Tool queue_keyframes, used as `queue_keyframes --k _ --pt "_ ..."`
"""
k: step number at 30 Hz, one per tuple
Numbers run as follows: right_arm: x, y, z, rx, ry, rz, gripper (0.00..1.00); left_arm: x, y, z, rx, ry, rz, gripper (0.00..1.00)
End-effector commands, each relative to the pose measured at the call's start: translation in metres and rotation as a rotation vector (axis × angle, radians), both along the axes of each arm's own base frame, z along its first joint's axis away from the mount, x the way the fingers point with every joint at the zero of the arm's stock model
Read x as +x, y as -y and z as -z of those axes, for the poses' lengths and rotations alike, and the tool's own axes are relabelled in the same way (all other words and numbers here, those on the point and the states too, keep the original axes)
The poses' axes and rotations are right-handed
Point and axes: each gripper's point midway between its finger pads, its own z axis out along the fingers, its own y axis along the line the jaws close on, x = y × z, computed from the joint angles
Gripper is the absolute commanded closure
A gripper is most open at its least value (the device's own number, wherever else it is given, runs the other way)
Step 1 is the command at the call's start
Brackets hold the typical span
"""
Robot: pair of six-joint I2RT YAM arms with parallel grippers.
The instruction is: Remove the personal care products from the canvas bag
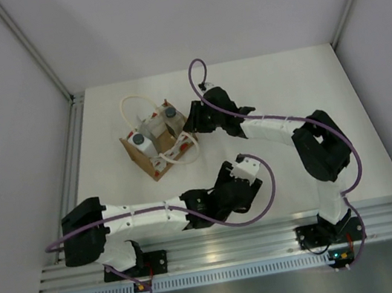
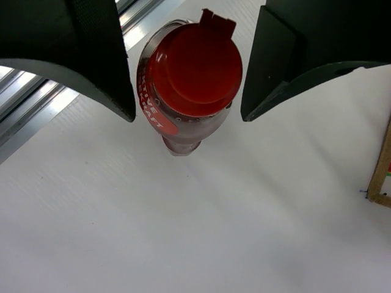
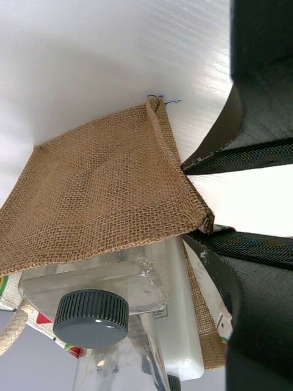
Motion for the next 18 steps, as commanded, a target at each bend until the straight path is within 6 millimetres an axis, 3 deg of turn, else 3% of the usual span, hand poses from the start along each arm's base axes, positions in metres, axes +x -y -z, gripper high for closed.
queue_keyframes --k 1,2,3,10,11,15,18 --pt "0.011 0.004 -0.002 -0.017 0.013 0.007 0.62 0.009 0.013 -0.049 -0.166 0.056 -0.049 0.24" --pt "0.011 0.004 -0.004 -0.013 0.017 0.006 0.61 0.01 0.011 -0.053 -0.171 0.062 -0.058 0.06" --pt "0.011 0.004 -0.004 -0.012 0.018 0.006 0.61 0.011 0.008 -0.06 -0.179 0.071 -0.07 0.02" --pt "0.014 0.005 -0.002 -0.011 0.01 0.006 0.61 0.026 -0.034 -0.119 -0.235 0.158 -0.227 0.02" --pt "0.014 0.005 -0.002 -0.009 0.011 0.005 0.6 0.031 -0.051 -0.134 -0.261 0.191 -0.291 0.02" --pt "0.016 0.007 -0.004 -0.001 0.008 0.006 0.59 0.048 -0.112 -0.16 -0.297 0.314 -0.544 0.02" --pt "0.019 0.009 -0.006 0.0 0.014 0.01 0.6 0.051 -0.145 -0.173 -0.314 0.371 -0.666 0.02"
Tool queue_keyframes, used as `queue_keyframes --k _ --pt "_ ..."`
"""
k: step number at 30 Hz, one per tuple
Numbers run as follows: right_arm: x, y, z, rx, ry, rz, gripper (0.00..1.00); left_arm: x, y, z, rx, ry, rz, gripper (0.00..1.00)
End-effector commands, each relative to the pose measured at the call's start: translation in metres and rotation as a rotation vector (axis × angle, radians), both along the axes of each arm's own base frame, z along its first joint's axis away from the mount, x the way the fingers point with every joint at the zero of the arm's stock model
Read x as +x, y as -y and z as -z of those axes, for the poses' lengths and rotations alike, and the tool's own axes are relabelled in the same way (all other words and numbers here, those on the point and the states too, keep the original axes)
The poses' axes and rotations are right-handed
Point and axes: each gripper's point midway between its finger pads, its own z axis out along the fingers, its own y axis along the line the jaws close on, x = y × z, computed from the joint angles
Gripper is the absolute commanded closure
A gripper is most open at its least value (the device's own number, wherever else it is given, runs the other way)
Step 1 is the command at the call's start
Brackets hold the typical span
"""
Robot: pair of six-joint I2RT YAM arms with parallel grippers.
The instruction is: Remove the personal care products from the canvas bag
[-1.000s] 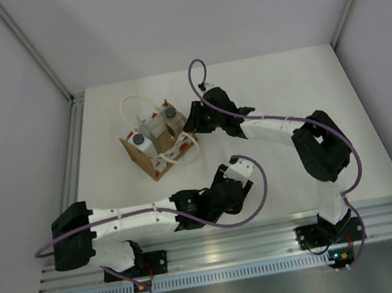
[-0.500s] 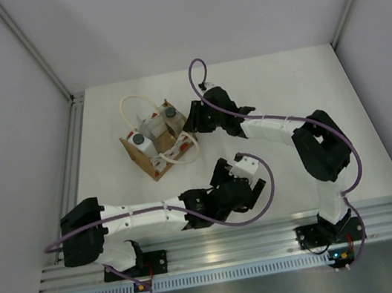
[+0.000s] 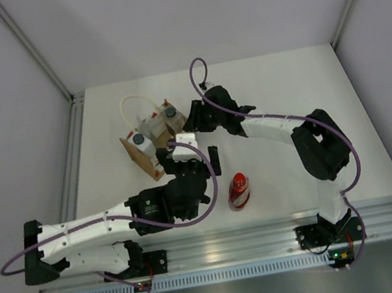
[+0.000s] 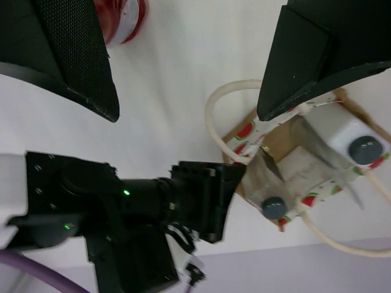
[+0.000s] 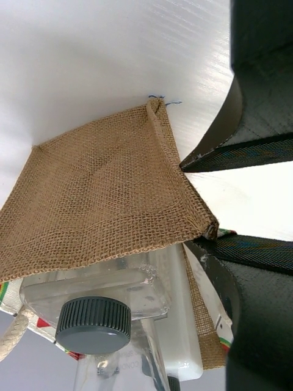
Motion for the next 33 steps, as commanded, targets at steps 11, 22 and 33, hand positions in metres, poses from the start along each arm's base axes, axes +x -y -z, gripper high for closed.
queue_keyframes --k 11,22,33 --pt "0.015 0.009 -0.017 -0.001 0.04 0.019 0.59 0.075 -0.132 -0.018 -0.196 -0.004 -0.447 0.07" --pt "0.012 0.008 -0.026 0.015 0.05 0.007 0.59 0.196 -0.166 0.004 -0.231 -0.273 -0.574 0.29" --pt "0.009 0.009 -0.027 0.012 0.053 -0.008 0.59 0.207 -0.168 0.035 -0.201 -0.438 -0.622 0.49"
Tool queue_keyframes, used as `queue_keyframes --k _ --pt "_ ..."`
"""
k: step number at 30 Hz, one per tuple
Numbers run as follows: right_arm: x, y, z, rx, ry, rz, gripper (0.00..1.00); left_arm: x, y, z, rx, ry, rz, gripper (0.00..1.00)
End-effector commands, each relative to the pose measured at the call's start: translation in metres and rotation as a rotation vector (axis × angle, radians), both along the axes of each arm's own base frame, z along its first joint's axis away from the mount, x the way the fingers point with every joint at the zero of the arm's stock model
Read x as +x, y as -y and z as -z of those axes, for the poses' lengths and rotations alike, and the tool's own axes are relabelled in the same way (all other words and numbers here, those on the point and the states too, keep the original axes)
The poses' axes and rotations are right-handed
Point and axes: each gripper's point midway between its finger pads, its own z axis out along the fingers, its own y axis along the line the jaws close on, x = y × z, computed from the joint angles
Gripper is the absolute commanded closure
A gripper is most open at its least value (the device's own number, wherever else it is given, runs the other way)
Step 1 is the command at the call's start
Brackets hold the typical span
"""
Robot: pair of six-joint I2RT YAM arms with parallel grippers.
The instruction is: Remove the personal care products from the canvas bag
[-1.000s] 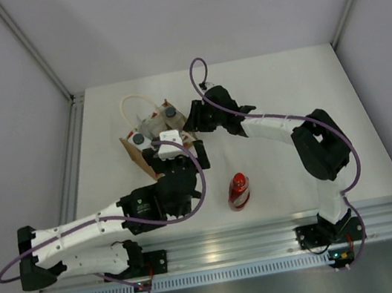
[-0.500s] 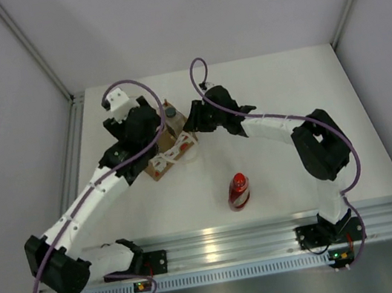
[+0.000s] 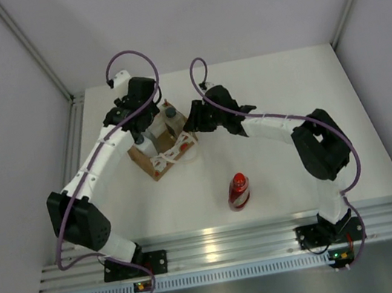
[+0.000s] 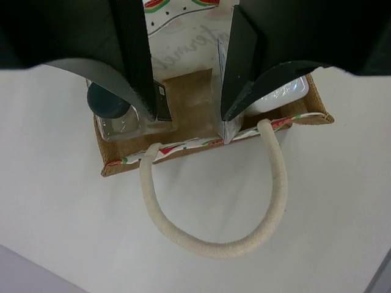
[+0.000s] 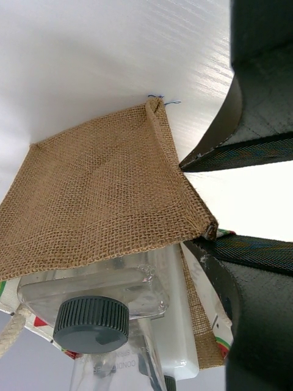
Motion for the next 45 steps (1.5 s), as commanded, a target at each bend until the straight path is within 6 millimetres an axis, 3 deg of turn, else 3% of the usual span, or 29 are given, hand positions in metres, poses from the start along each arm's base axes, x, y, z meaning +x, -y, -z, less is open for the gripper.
queue_keyframes --k 1,14,26,39,40,42,44,45 --pt "0.009 0.009 -0.026 0.006 0.057 0.01 0.59 -0.007 -0.003 -0.006 -0.018 -0.028 -0.022 0.49" --pt "0.007 0.009 -0.031 0.016 0.061 0.003 0.59 0.005 -0.006 0.052 0.01 -0.178 -0.038 0.6" --pt "0.009 0.007 -0.031 0.016 0.063 0.002 0.59 -0.003 -0.005 0.093 0.008 -0.267 -0.058 0.6" --pt "0.008 0.007 -0.029 0.012 0.06 0.0 0.59 -0.004 0.002 0.111 -0.028 -0.306 -0.059 0.65" --pt "0.008 0.007 -0.028 0.011 0.059 -0.001 0.59 -0.003 0.002 0.111 -0.028 -0.308 -0.059 0.67" --pt "0.009 0.008 -0.027 0.009 0.059 0.0 0.59 -0.003 0.002 0.113 -0.03 -0.311 -0.061 0.82" --pt "0.009 0.008 -0.027 0.009 0.059 0.002 0.59 -0.003 0.003 0.112 -0.034 -0.309 -0.059 0.9" --pt "0.008 0.007 -0.028 0.01 0.06 -0.001 0.59 -0.002 0.003 0.109 -0.037 -0.302 -0.058 1.0"
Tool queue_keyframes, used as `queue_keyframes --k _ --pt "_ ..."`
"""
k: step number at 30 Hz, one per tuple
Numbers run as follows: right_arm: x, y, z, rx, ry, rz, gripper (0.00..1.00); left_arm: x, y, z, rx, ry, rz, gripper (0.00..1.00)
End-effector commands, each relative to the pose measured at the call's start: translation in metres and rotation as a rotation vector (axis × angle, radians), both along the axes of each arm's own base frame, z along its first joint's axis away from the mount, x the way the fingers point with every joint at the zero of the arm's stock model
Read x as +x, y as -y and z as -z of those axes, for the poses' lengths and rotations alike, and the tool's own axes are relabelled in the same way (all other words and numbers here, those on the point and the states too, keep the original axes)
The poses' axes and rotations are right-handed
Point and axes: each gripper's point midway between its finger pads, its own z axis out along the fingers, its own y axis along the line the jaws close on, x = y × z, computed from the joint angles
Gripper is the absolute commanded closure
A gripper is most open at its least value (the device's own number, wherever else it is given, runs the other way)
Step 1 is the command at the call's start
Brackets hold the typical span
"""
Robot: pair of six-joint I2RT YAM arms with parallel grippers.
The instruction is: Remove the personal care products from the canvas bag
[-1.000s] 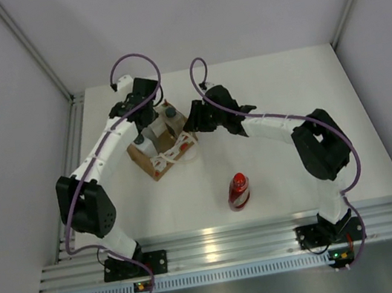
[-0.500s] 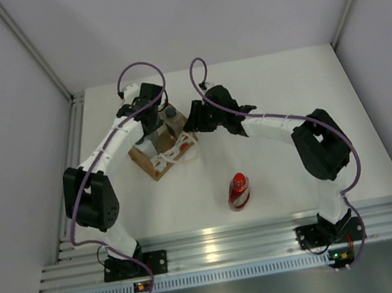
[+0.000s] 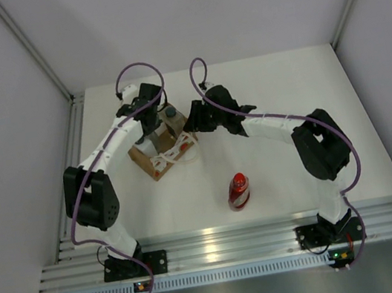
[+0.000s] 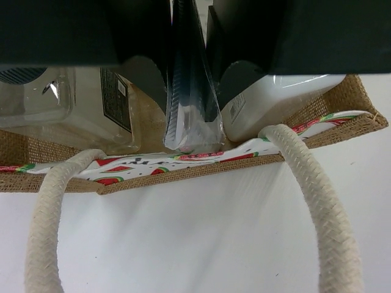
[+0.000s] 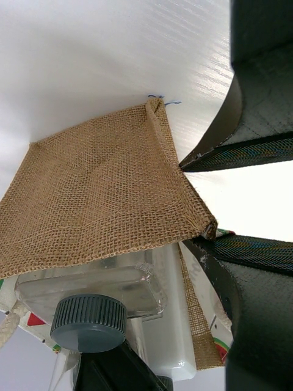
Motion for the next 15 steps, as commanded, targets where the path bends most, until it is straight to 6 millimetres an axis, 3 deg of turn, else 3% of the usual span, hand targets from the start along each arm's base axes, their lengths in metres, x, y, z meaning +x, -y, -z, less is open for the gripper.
queue_keyframes --k 1,9,15 --pt "0.009 0.008 -0.027 0.013 0.055 0.011 0.59 0.0 0.008 0.009 -0.043 -0.026 0.004 1.0" --pt "0.01 0.007 -0.027 0.012 0.056 0.011 0.59 0.007 0.015 -0.036 -0.07 0.058 0.076 1.0" --pt "0.011 0.005 -0.028 0.016 0.056 0.01 0.59 0.008 0.018 -0.049 -0.053 0.072 0.133 1.0"
